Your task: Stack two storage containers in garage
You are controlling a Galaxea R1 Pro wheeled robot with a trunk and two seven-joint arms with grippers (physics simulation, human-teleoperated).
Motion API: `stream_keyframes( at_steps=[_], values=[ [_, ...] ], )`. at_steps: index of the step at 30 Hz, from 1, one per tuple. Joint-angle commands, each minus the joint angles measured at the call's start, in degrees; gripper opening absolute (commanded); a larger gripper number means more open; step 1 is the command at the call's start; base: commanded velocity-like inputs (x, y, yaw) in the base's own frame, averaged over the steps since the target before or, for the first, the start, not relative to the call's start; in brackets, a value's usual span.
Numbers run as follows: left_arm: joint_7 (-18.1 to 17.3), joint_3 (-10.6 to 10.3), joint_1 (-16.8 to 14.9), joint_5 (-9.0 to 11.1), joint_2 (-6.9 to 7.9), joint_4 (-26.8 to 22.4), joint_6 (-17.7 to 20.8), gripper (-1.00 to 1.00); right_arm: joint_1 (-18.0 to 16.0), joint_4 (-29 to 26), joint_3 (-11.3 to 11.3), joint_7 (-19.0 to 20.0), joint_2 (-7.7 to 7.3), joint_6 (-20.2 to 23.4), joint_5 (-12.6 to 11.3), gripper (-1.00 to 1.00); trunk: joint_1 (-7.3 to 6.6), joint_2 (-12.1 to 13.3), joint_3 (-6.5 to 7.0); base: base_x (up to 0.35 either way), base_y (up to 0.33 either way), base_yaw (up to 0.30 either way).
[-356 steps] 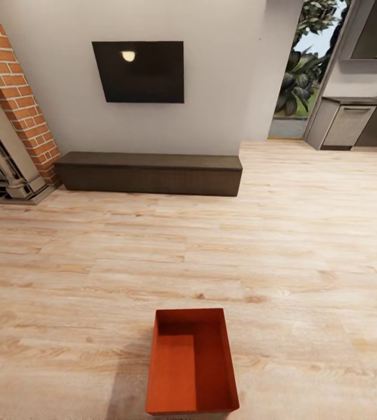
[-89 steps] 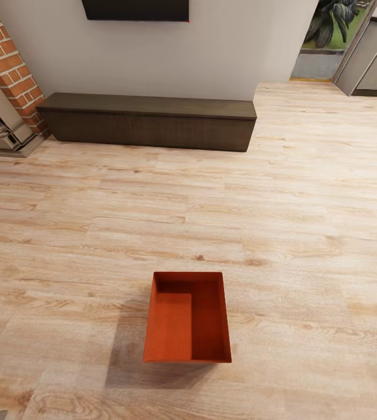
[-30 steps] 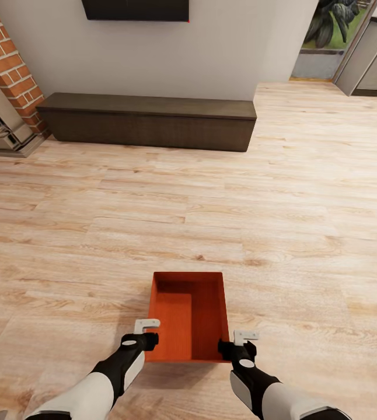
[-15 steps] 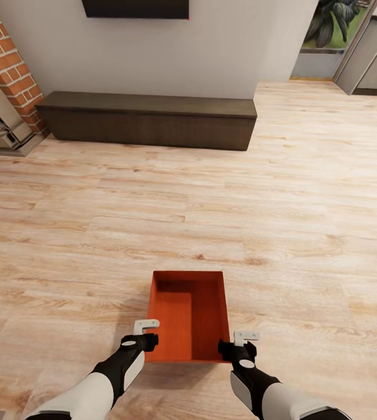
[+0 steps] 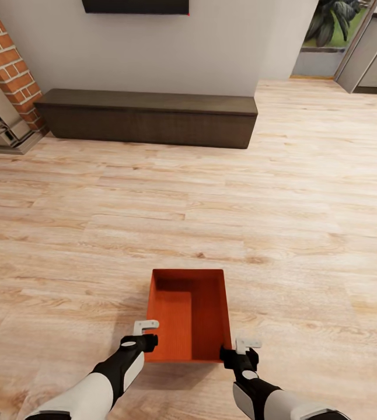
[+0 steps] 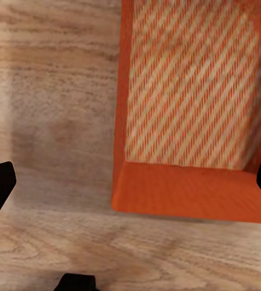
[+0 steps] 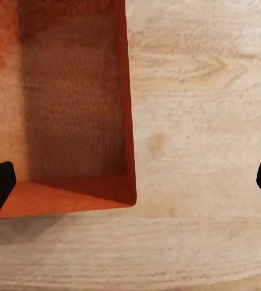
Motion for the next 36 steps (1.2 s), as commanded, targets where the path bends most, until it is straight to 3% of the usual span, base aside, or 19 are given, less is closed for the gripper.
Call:
stream_keyframes(
  at_steps=[1, 15, 25, 36],
  values=[
    [0.1, 0.1, 0.0, 0.0, -0.04, -0.1, 0.3, 1.0, 0.0, 0.1, 0.5, -0.1, 0.02, -0.2, -0.6, 1.0, 0.22, -0.4, -0.22, 0.0, 0.0, 0.0],
    [0.1, 0.1, 0.0, 0.0, 0.01, -0.3, 0.3, 1.0, 0.0, 0.1, 0.5, 1.9, -0.01, -0.8, -0.6, 1.0, 3.3, -6.0, -2.73, 0.0, 0.0, 0.0],
    [0.1, 0.0, 0.0, 0.0, 0.01, -0.4, 0.3, 1.0, 0.4, 0.1, 0.5, 2.6, -0.07, -3.7, -0.6, 1.0, 5.49, -10.1, -4.52, 0.0, 0.0, 0.0],
    [0.1, 0.1, 0.0, 0.0, 0.01, -0.4, 0.3, 1.0, 0.4, 0.2, 0.5, 2.7, -0.08, -3.3, -0.6, 1.0, 7.91, -14.5, -6.5, 0.0, 0.0, 0.0]
  ],
)
